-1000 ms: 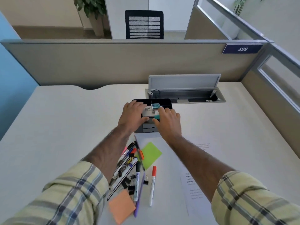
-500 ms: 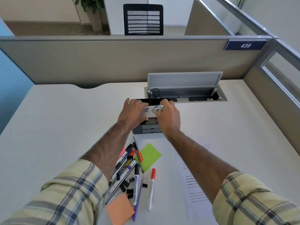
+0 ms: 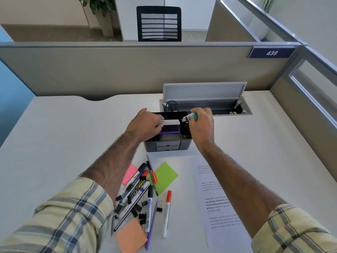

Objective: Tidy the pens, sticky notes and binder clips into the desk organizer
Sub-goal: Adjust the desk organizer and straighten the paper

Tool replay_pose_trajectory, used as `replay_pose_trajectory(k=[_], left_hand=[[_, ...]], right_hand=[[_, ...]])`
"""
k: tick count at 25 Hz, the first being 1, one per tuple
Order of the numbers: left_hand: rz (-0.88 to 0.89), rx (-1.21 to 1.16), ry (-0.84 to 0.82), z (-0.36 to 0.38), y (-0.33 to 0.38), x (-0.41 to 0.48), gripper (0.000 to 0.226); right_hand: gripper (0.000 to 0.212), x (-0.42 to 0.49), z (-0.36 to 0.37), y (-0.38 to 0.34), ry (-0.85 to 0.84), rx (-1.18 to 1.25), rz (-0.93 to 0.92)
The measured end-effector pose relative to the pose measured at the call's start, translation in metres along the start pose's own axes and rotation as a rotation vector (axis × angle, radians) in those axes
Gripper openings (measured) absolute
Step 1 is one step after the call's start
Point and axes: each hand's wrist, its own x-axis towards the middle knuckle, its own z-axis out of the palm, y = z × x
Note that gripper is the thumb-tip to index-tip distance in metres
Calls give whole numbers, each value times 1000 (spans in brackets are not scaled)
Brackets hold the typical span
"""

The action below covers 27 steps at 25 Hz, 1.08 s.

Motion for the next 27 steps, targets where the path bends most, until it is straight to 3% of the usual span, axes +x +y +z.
replay_pose_trajectory(k=[4, 12, 17, 27], left_hand=[[-110, -130, 160, -8, 3, 2, 27], [-351, -459, 195, -4, 2, 13, 23], [-377, -462, 234, -4, 4, 17, 23], [-369, -470, 233, -3, 1, 18, 22]], right_hand=[[29, 2, -10, 5, -80, -49, -49], [22, 31, 2, -17, -343, -282, -363], [25, 47, 24, -25, -514, -417, -443], [27, 52, 42, -36, -625, -577, -469]])
